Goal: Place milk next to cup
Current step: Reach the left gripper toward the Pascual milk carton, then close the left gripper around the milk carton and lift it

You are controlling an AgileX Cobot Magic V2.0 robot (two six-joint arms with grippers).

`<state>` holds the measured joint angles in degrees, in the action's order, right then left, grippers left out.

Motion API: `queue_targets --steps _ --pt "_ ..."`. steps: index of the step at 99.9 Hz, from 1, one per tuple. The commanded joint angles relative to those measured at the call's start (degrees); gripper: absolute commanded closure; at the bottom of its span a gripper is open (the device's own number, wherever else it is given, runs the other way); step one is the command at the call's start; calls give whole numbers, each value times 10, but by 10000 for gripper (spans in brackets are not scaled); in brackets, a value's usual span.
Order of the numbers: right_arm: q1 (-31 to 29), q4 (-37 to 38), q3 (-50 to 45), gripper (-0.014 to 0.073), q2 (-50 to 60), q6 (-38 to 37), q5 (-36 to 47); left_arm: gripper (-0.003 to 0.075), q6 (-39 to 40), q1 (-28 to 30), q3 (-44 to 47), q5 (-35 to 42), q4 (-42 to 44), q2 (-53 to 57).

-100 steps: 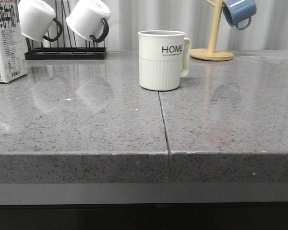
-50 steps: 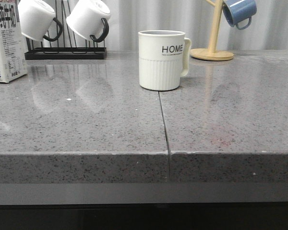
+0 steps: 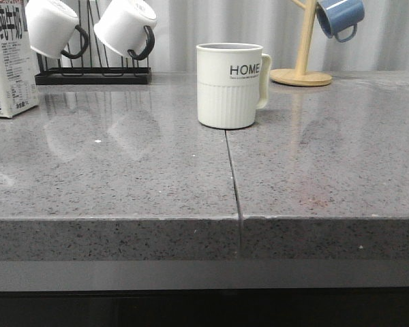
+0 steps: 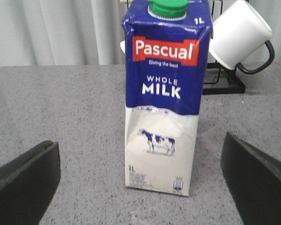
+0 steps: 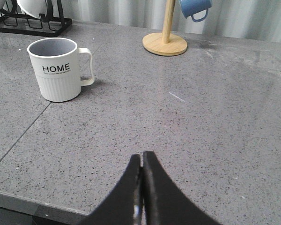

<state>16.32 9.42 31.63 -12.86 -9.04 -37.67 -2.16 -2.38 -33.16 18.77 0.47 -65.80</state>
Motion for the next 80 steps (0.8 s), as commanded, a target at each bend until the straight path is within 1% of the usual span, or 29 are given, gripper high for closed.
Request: queue_targets --steps 1,17,44,80 --pt "-3 3 15 649 -6 1 42 50 -2 0 -40 51 -5 -17" --pt "-3 3 15 649 -6 1 42 50 -2 0 -72 50 -5 -56" --pt "-3 3 15 649 -6 1 42 50 -2 -18 -117 51 -11 -106" --pt "-3 3 15 649 -6 1 42 50 -2 -19 -164 56 -11 -166"
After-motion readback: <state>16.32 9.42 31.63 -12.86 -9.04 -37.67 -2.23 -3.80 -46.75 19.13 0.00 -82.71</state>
